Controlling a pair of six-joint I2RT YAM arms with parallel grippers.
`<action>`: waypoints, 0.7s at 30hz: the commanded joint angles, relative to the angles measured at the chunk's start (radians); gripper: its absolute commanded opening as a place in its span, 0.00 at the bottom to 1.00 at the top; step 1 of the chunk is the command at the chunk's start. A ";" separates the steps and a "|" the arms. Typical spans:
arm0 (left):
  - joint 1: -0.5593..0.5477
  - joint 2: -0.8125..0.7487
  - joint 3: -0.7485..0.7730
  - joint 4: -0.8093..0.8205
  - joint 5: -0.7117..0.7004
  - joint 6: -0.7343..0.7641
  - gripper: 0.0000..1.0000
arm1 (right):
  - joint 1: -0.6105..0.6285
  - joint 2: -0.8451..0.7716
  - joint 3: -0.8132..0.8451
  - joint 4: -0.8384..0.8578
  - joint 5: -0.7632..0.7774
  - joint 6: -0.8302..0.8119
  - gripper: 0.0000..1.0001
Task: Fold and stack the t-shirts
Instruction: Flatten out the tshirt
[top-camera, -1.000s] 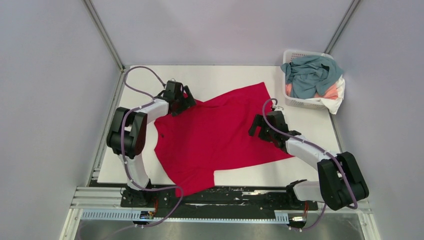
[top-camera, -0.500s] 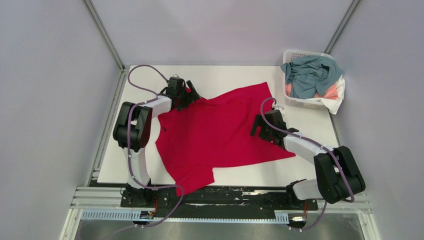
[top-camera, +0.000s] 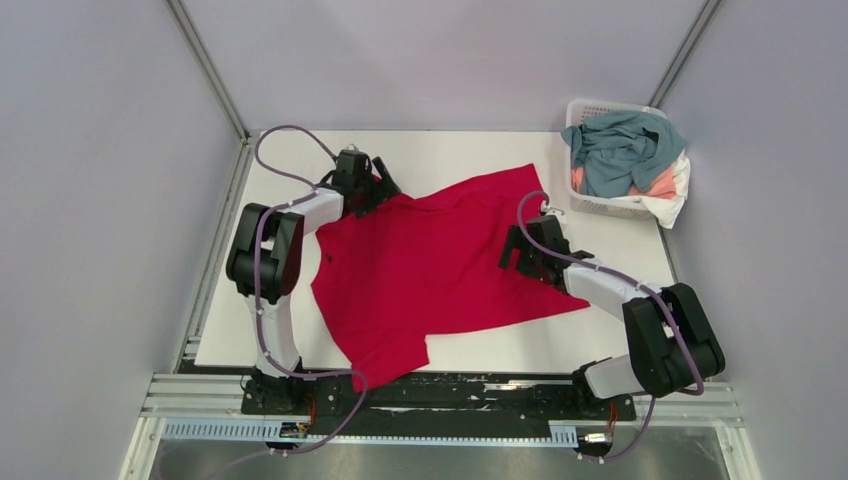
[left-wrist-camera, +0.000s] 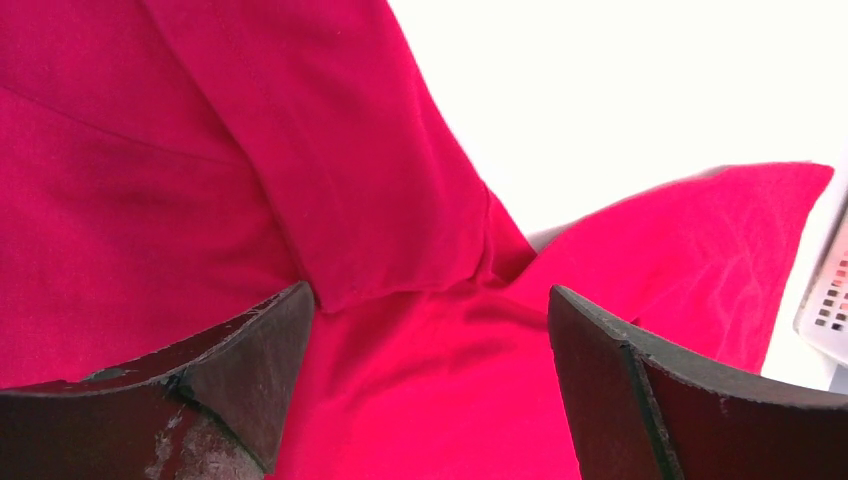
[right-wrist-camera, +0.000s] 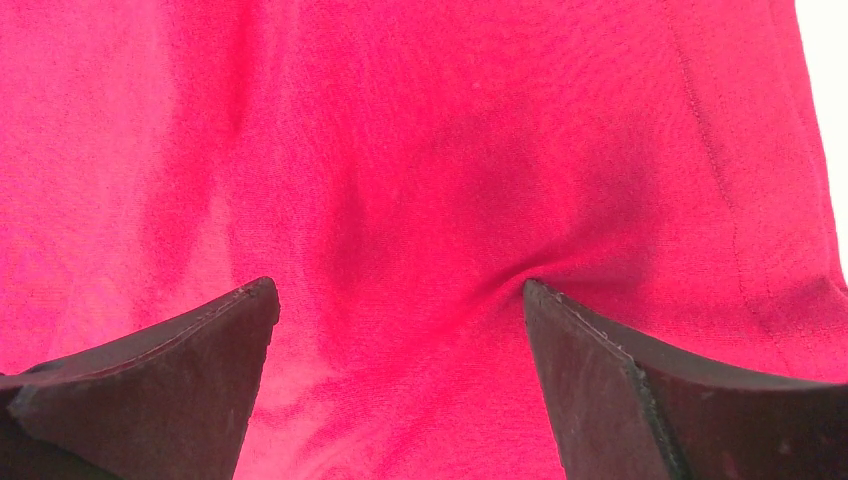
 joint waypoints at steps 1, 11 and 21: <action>0.002 -0.003 0.048 0.017 -0.015 0.015 0.94 | -0.001 0.030 0.006 -0.028 -0.009 0.000 0.98; 0.002 0.091 0.120 -0.043 0.034 0.010 0.91 | -0.001 0.036 0.013 -0.043 0.001 -0.002 0.98; 0.002 -0.024 0.015 -0.088 -0.094 0.043 0.92 | -0.001 0.043 0.018 -0.051 0.007 -0.001 0.98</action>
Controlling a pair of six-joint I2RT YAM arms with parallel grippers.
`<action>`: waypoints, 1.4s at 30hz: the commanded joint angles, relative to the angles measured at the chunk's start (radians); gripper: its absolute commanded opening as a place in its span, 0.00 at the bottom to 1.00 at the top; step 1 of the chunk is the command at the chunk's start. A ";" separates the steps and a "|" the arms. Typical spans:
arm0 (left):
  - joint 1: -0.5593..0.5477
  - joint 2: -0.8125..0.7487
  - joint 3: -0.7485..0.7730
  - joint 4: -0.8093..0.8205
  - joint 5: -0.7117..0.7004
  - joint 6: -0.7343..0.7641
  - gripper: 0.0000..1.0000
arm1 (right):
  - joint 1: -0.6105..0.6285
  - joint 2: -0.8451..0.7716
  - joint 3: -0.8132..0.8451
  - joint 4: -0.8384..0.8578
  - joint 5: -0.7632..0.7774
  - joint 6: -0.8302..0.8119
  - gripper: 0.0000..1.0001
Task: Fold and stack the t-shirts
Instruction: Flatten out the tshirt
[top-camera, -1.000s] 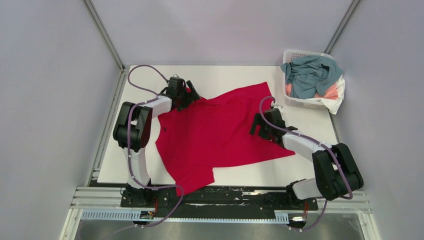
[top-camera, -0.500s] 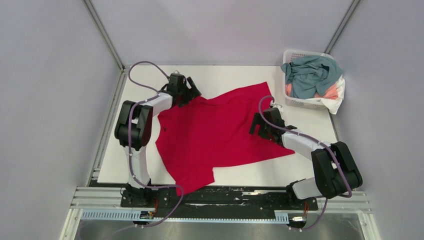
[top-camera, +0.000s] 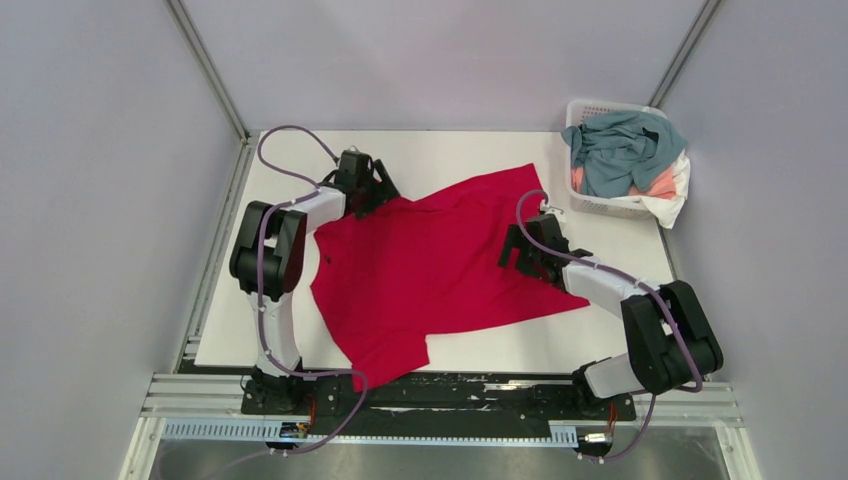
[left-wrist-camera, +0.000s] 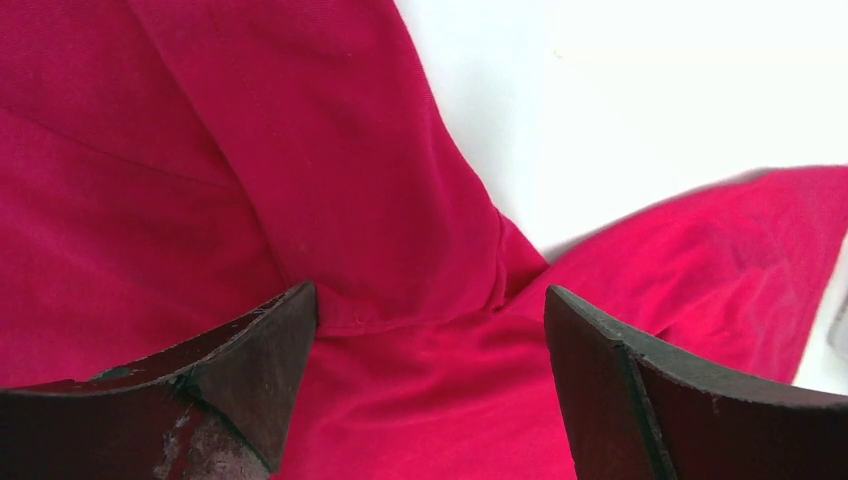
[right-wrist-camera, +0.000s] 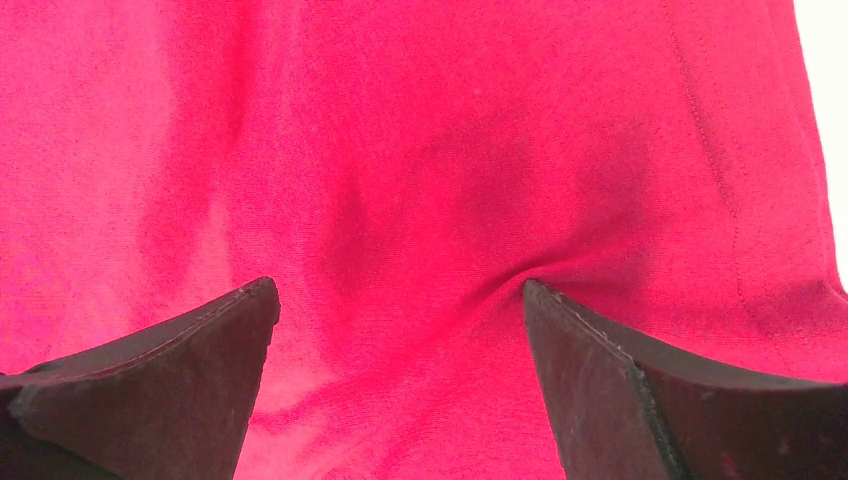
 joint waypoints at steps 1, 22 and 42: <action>0.003 -0.065 -0.014 -0.070 -0.112 0.038 0.92 | 0.000 0.030 0.006 -0.049 -0.001 0.002 0.98; 0.100 0.101 0.217 -0.108 -0.120 0.058 0.93 | 0.001 0.072 0.022 -0.055 0.004 -0.007 0.98; 0.104 0.112 0.181 0.025 0.119 -0.052 0.86 | 0.000 0.095 0.031 -0.059 0.003 -0.007 0.98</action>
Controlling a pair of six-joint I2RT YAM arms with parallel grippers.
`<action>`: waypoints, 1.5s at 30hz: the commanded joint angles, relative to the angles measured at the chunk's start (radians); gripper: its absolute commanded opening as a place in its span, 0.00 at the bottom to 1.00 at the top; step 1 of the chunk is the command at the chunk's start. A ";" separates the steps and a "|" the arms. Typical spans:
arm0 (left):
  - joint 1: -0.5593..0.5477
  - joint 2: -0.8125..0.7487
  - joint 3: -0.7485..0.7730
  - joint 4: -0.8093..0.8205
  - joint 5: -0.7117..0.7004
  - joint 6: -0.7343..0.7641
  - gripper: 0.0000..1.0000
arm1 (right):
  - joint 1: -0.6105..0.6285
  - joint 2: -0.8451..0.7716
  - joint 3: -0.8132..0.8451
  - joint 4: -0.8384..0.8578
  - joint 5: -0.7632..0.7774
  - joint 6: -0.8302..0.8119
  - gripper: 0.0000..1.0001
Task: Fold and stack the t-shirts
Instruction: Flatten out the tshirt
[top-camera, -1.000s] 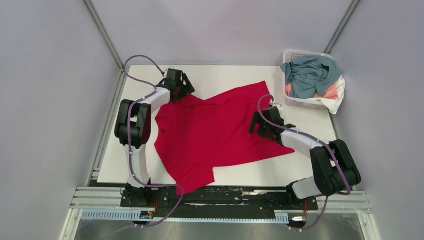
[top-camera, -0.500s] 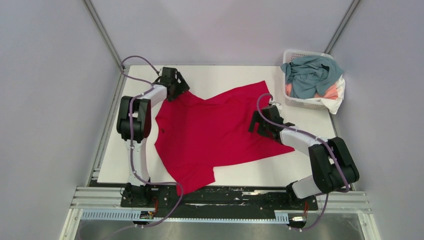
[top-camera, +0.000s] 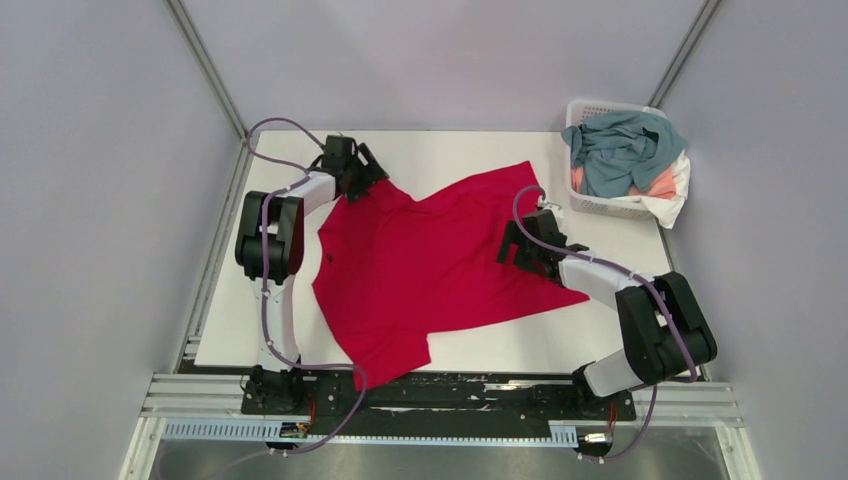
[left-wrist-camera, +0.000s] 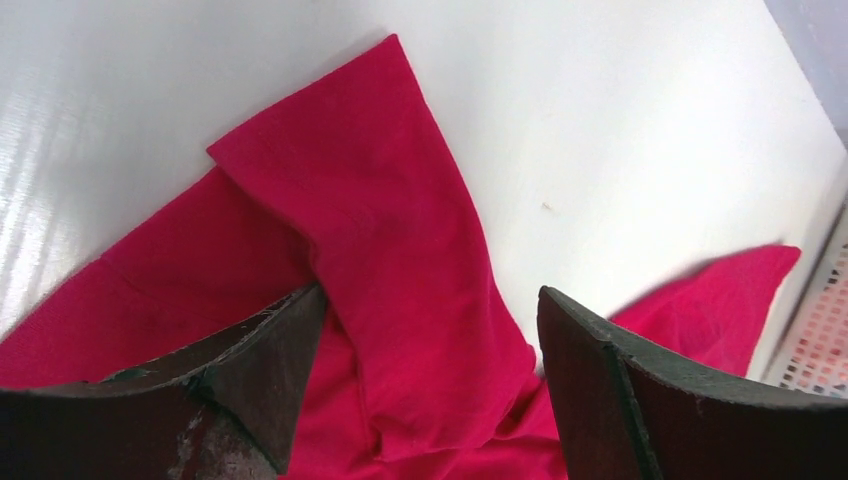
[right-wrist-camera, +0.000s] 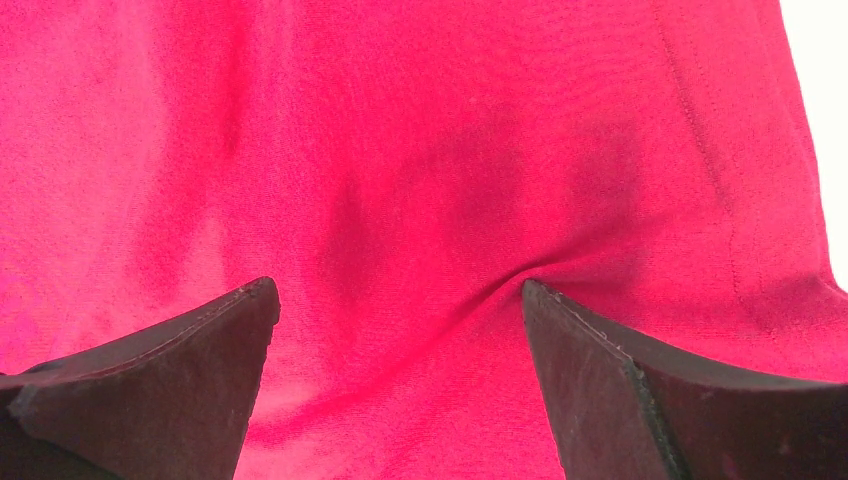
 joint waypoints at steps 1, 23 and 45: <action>0.001 -0.024 -0.029 0.091 0.056 -0.044 0.86 | -0.001 0.047 -0.011 -0.060 -0.017 0.002 0.98; -0.015 0.081 0.054 0.065 0.107 -0.098 0.66 | 0.000 0.069 -0.004 -0.062 -0.022 0.002 0.98; -0.045 0.030 0.120 -0.001 0.024 -0.154 0.00 | 0.000 0.094 0.011 -0.071 -0.008 -0.004 0.98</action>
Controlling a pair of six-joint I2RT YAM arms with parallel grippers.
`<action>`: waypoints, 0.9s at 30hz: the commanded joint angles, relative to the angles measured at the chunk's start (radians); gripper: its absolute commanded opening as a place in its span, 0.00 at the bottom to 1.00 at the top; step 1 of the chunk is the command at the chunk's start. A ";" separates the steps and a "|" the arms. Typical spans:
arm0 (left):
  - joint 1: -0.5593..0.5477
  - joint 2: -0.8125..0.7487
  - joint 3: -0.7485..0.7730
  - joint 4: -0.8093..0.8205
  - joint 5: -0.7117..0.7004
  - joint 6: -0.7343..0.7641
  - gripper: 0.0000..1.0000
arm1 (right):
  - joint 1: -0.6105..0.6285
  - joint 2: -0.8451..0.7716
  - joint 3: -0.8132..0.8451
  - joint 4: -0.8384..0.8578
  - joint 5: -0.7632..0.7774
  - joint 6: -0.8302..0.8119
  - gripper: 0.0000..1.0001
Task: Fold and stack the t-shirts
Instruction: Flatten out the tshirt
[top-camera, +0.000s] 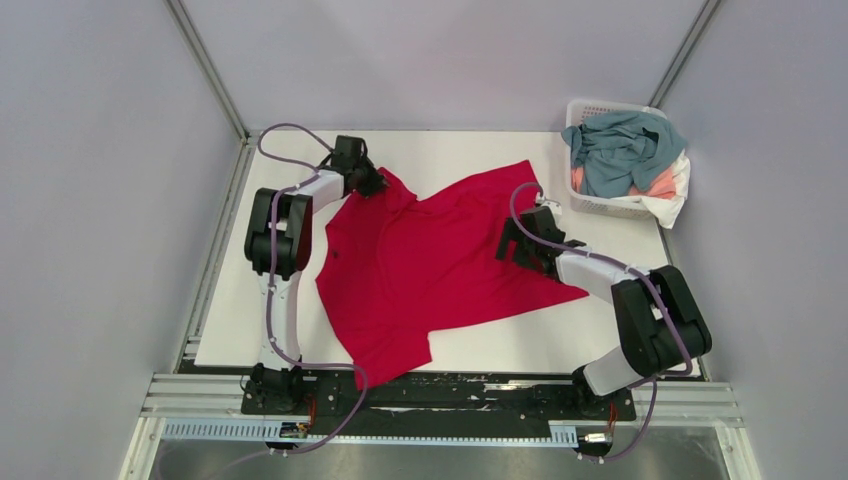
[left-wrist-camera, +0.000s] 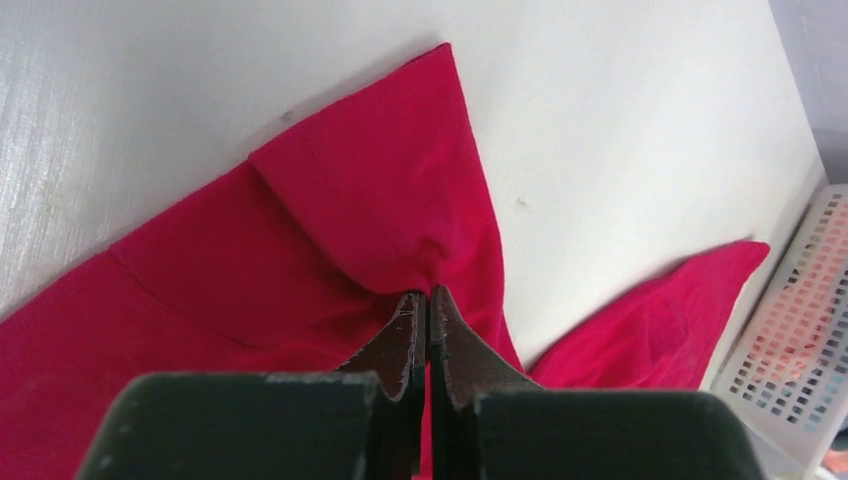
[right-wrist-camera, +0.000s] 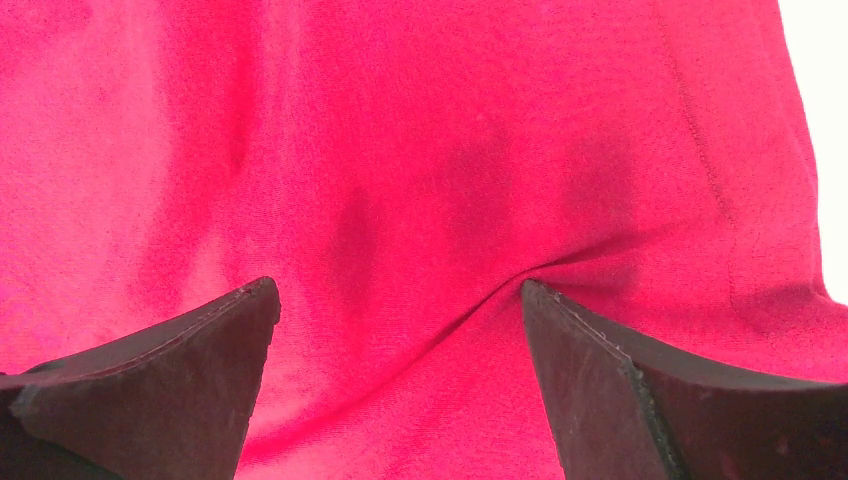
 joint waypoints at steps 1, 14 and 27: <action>-0.015 -0.037 0.076 0.005 -0.027 -0.072 0.00 | 0.000 0.058 -0.019 -0.075 -0.023 0.005 0.98; -0.089 0.339 0.761 -0.175 -0.115 -0.336 0.58 | 0.000 0.083 -0.005 -0.089 -0.043 0.007 0.97; -0.121 0.009 0.508 -0.281 -0.215 -0.025 1.00 | 0.031 -0.013 -0.013 -0.094 0.002 -0.020 0.96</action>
